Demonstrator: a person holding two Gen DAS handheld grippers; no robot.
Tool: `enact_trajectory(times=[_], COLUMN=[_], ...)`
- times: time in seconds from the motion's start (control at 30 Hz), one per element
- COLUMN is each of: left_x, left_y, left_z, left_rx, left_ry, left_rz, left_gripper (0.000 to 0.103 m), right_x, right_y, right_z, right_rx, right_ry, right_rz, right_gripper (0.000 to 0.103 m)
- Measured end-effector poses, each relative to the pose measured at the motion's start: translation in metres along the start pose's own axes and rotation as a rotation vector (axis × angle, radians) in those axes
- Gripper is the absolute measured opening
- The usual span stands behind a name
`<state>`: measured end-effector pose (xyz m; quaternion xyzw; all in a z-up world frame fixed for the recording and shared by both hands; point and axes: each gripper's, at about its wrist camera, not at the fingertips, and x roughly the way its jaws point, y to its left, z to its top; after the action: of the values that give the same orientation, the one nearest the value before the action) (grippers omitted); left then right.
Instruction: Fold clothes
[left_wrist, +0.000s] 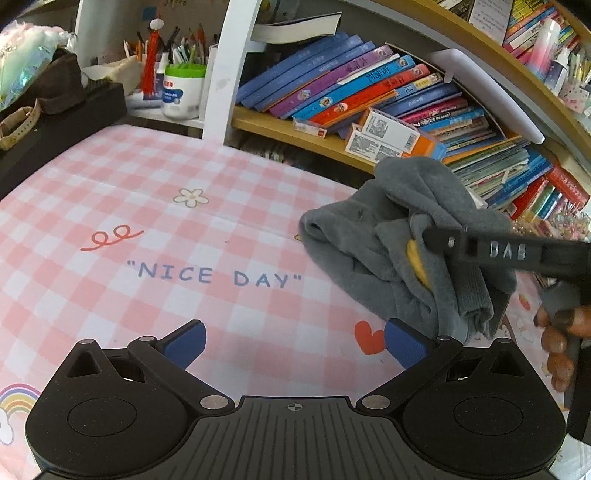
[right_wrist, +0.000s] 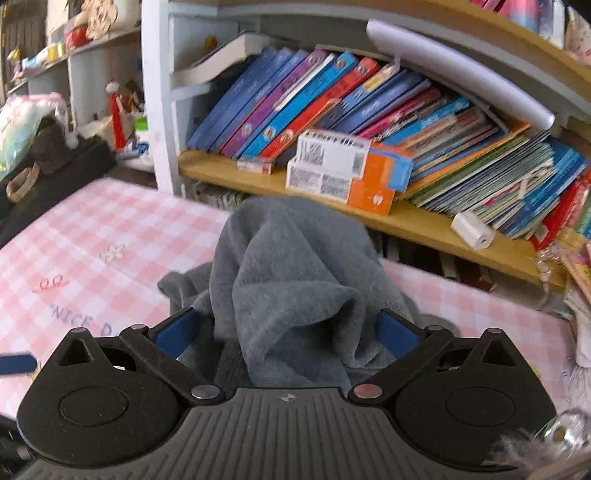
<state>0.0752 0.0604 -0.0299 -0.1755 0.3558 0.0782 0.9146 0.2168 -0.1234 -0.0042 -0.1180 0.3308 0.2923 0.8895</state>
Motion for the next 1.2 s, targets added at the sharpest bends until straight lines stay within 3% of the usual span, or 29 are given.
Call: enact_trajectory(times=[0.03, 0.2, 0.3, 0.63, 0.87, 1.03, 1.2], left_x=[0.000, -0.004, -0.008, -0.038, -0.065, -0.082, -0.100], left_y=[0.000, -0.003, -0.005, -0.006, 0.018, 0.056, 0.097], left_z=[0.000, 0.000, 0.001, -0.001, -0.007, -0.008, -0.012], left_rx=[0.002, 0.011, 0.018, 0.026, 0.005, -0.086, -0.201], left_ry=[-0.003, -0.014, -0.021, -0.083, -0.107, -0.118, -0.143], left_rz=[-0.001, -0.021, -0.045, -0.084, -0.098, -0.037, 0.040], left_gripper=[0.103, 0.103, 0.103, 0.103, 0.103, 0.103, 0.103], right_x=[-0.001, -0.025, -0.043, -0.098, -0.109, -0.102, -0.101], right_y=[-0.003, -0.009, -0.012, -0.001, 0.025, 0.054, 0.090], right_z=[-0.005, -0.033, -0.052, -0.108, -0.102, -0.086, -0.048], right_rx=[0.017, 0.085, 0.139, 0.335, 0.354, 0.315, 0.236], right_ry=[0.006, 0.043, 0.087, 0.230, 0.245, 0.228, 0.142], right_rz=[0.014, 0.058, 0.106, 0.287, 0.333, 0.371, 0.436], right_gripper=[0.087, 0.037, 0.023, 0.021, 0.021, 0.021, 0.020])
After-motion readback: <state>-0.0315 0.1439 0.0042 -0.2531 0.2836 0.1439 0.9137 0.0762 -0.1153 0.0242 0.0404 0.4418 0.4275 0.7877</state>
